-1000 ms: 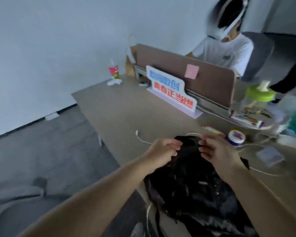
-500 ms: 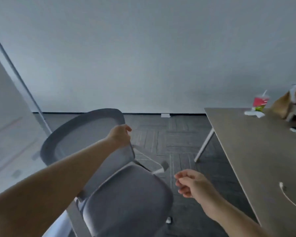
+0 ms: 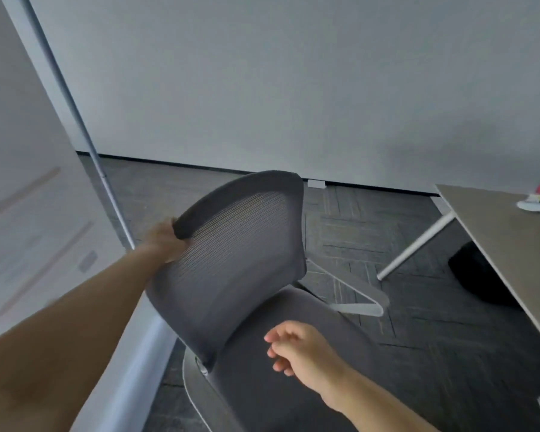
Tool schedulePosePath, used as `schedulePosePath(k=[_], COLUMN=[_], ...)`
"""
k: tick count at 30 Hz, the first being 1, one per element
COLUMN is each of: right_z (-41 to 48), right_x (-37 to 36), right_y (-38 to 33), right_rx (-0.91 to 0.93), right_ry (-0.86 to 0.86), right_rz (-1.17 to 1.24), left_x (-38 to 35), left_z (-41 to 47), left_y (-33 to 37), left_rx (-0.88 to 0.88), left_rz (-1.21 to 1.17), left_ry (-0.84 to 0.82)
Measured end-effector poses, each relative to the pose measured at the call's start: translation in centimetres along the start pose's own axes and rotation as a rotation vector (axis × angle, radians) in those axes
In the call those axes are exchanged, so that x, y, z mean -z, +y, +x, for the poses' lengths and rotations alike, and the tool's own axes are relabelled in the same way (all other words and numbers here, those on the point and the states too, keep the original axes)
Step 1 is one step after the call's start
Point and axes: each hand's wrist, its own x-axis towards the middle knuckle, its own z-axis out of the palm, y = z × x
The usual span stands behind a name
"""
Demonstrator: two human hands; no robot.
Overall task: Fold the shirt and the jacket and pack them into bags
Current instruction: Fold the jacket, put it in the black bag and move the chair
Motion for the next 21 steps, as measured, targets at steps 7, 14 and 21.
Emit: schedulePosePath(k=[7,14,21], right_z=[3.1,4.4,-1.4], right_x=[-2.7,-5.5,-8.8], right_y=[-5.1,-8.8,-6.7], right_rx=[0.026,0.100,-0.038], right_ry=[0.165,0.188,-0.170], right_rz=[0.134,-0.042,-0.441], left_x=[-1.9,-1.3,2.1], left_z=[-3.2,-15.5,-23.3], left_y=[-3.1,-6.2,-6.0], left_rx=[-0.121,-0.055,-0.091], left_rz=[-0.081,-0.376,-0.504], left_ry=[0.111,-0.156,-0.226])
